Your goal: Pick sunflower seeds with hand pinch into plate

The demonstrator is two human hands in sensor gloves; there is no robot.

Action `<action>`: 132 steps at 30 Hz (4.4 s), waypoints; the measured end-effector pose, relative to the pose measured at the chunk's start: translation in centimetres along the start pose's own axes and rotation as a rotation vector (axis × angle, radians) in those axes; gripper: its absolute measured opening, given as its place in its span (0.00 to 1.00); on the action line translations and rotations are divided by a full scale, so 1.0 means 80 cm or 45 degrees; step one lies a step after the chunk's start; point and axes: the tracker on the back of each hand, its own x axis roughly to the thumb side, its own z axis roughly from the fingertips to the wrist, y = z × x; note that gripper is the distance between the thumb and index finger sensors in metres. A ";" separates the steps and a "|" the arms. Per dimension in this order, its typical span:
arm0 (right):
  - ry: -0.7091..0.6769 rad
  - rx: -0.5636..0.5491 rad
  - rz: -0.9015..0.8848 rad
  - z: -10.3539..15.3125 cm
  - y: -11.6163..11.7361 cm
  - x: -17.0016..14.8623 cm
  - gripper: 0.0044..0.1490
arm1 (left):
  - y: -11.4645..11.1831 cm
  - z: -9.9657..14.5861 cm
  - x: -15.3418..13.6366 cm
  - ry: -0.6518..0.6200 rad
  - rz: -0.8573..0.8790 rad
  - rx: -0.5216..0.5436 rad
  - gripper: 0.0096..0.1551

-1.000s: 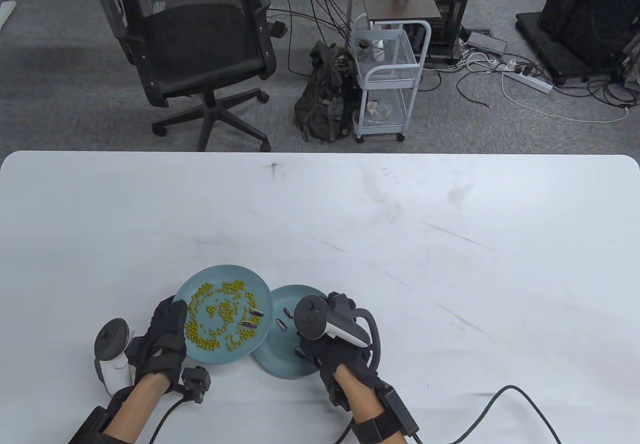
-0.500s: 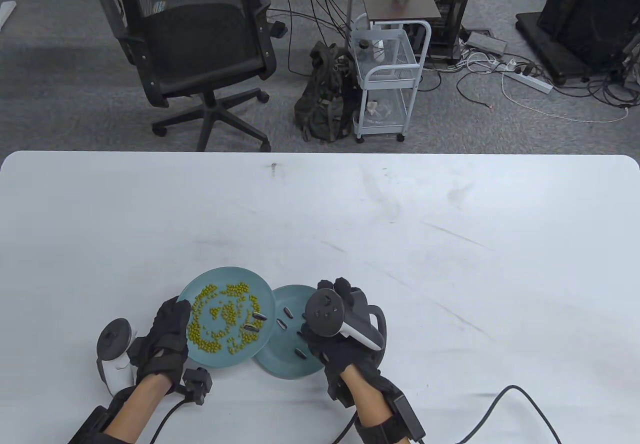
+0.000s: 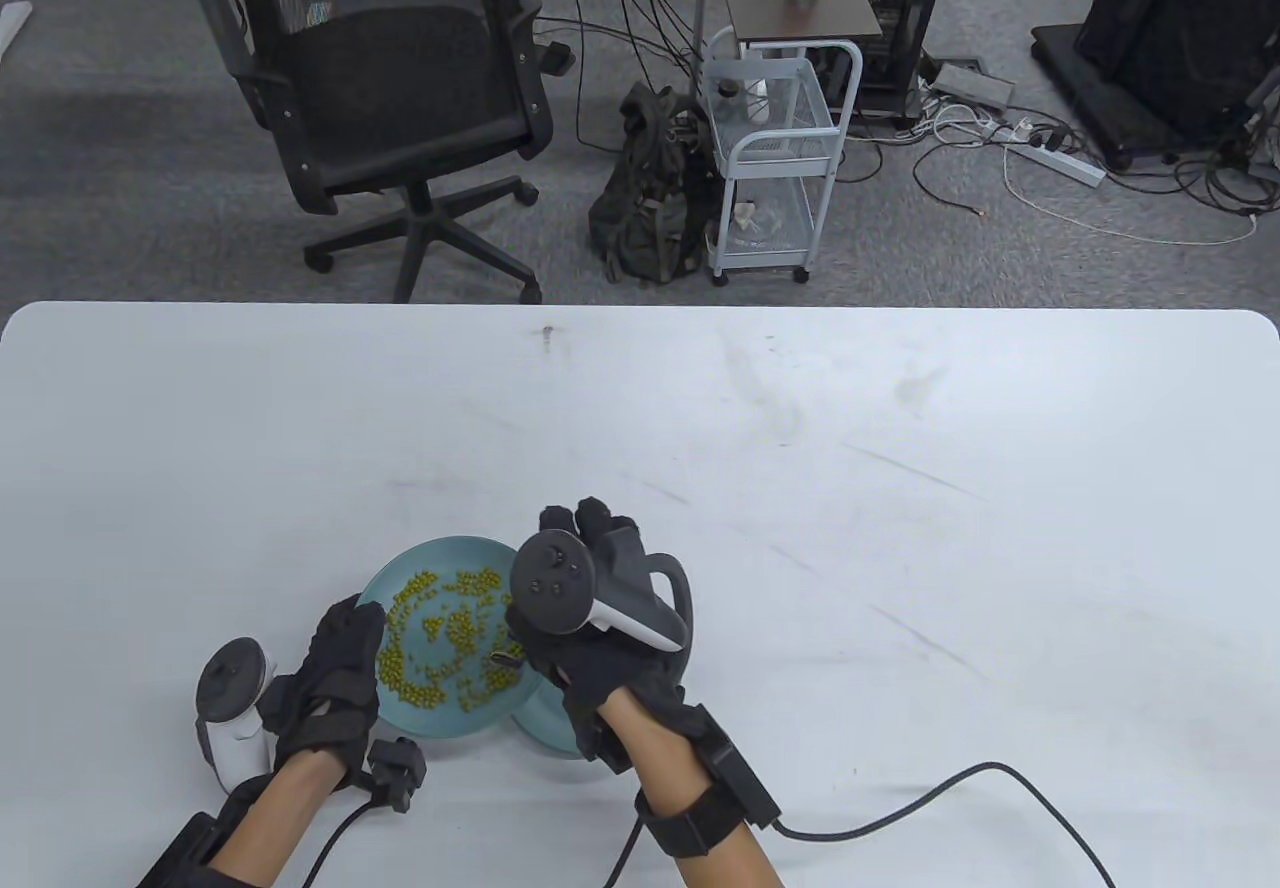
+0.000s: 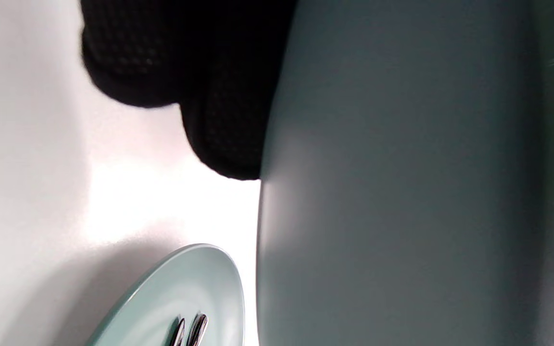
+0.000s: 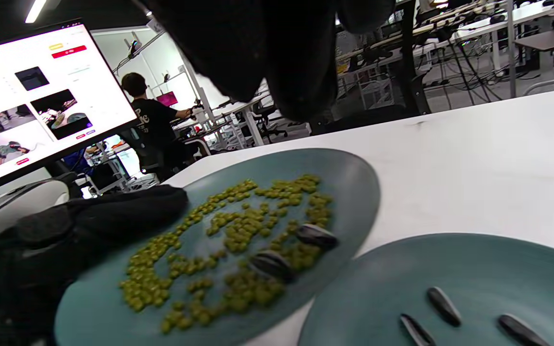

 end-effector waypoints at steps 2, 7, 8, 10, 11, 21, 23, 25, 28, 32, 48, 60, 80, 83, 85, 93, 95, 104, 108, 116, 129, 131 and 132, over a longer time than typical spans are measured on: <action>-0.017 0.034 0.003 -0.010 0.010 0.009 0.24 | 0.000 0.000 0.000 0.002 0.000 0.002 0.24; -0.001 0.178 0.076 -0.026 0.048 0.017 0.27 | -0.002 0.000 0.000 0.007 -0.015 -0.005 0.24; 0.019 0.182 0.105 -0.027 0.051 0.016 0.27 | -0.002 0.000 -0.001 0.005 -0.017 -0.006 0.24; 0.035 0.193 0.135 -0.027 0.054 0.014 0.26 | -0.003 0.000 -0.001 0.004 -0.019 -0.008 0.24; 0.040 0.208 0.133 -0.027 0.056 0.013 0.26 | -0.003 0.000 -0.001 0.003 -0.023 -0.011 0.24; 0.013 0.289 0.171 -0.027 0.075 0.022 0.25 | 0.000 0.000 -0.007 0.057 0.051 0.002 0.24; 0.007 0.280 0.227 -0.027 0.077 0.026 0.25 | 0.000 0.000 -0.006 0.052 0.046 0.004 0.24; 0.011 0.272 0.276 -0.027 0.079 0.028 0.23 | 0.000 0.000 -0.005 0.044 0.039 0.006 0.25; 0.010 0.270 0.285 -0.027 0.081 0.026 0.22 | -0.001 0.000 -0.004 0.030 0.019 0.001 0.25; 0.010 0.243 0.276 -0.029 0.081 0.021 0.20 | -0.002 0.001 -0.005 0.028 0.023 0.002 0.25; 0.029 0.342 0.259 -0.028 0.081 0.010 0.25 | -0.002 -0.001 -0.009 -0.003 -0.023 0.023 0.25; 0.075 0.282 0.297 -0.032 0.089 0.001 0.20 | -0.006 0.000 -0.011 -0.012 -0.069 0.005 0.25; 0.089 0.220 0.317 -0.028 0.084 0.006 0.20 | -0.009 0.000 -0.013 0.000 -0.057 -0.008 0.25; 0.087 0.194 0.291 -0.026 0.079 0.005 0.20 | -0.009 0.000 -0.012 0.002 -0.048 -0.012 0.25; 0.079 0.168 0.266 -0.024 0.074 0.005 0.20 | -0.009 0.001 -0.012 0.007 -0.049 -0.007 0.25; 0.073 0.048 0.172 -0.009 0.038 -0.001 0.20 | -0.006 0.001 -0.014 0.029 -0.029 0.024 0.25; 0.073 0.021 0.150 -0.002 0.029 -0.003 0.20 | -0.004 0.000 -0.013 0.030 -0.026 0.030 0.25; 0.143 -0.092 0.083 0.037 0.015 -0.037 0.20 | 0.005 -0.001 -0.008 0.036 0.001 0.066 0.25; 0.187 -0.089 0.028 0.040 0.042 -0.060 0.20 | 0.007 -0.001 -0.006 0.038 0.015 0.070 0.25; 0.258 0.009 0.038 0.022 0.100 -0.086 0.20 | 0.011 -0.003 -0.005 0.046 0.032 0.082 0.25; 0.250 0.092 0.083 0.001 0.140 -0.084 0.20 | 0.010 -0.003 -0.004 0.040 0.024 0.060 0.25; 0.254 0.091 0.072 0.000 0.140 -0.086 0.20 | 0.010 -0.003 -0.004 0.039 0.030 0.058 0.25; 0.257 0.094 0.072 0.000 0.141 -0.086 0.20 | 0.010 -0.003 -0.004 0.035 0.029 0.062 0.25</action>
